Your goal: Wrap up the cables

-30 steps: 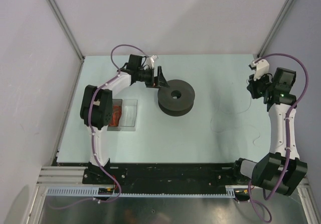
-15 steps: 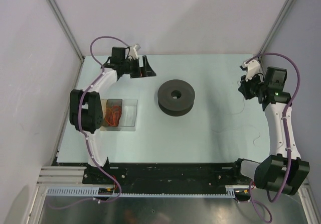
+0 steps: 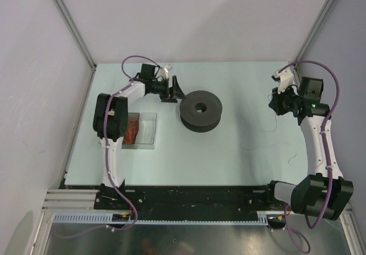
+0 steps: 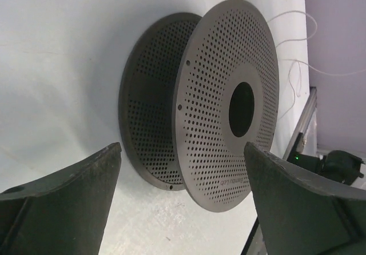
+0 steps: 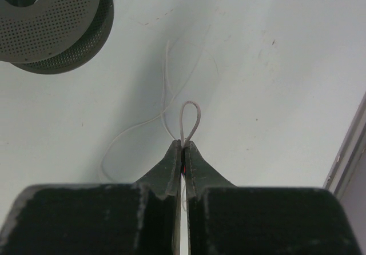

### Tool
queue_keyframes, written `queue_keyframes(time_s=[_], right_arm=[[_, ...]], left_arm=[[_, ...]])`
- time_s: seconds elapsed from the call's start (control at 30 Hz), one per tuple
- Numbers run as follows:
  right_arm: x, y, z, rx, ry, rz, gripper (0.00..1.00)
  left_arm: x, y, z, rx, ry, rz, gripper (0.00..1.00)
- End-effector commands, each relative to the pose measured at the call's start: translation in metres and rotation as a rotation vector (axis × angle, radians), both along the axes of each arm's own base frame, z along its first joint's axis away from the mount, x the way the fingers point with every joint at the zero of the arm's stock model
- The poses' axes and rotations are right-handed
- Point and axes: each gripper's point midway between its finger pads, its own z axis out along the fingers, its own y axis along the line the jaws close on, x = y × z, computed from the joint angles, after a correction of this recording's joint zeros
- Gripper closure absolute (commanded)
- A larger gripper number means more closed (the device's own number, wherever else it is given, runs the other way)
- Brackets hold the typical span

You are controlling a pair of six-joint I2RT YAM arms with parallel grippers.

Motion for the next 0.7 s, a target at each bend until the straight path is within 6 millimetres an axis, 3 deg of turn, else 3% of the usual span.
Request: queue_keyframes(time_s=[0.0,0.1,0.33,0.5,0.67], right_arm=[[0.001,0.004,0.018,0.006,-0.030,-0.010,1.00],[-0.002,0.007,0.016,0.015,-0.013,-0.010,1.00],[-0.001,0.013,0.018,0.043,-0.013,-0.005,1.00],[-0.003,0.020,0.016,0.058,0.000,0.016,1.00],[0.003,0.028,0.015,0.103,0.002,0.041,1.00]], left_arm=[[-0.010,-0.032,0.022,-0.096,-0.027,-0.126,0.11],[-0.018,-0.048,0.021,-0.127,-0.016,-0.183,0.22],[-0.027,-0.065,0.002,-0.201,0.138,-0.157,0.35],[-0.028,-0.069,0.029,-0.254,0.079,-0.180,0.52],[-0.043,-0.068,0.058,-0.283,0.014,-0.233,0.82]])
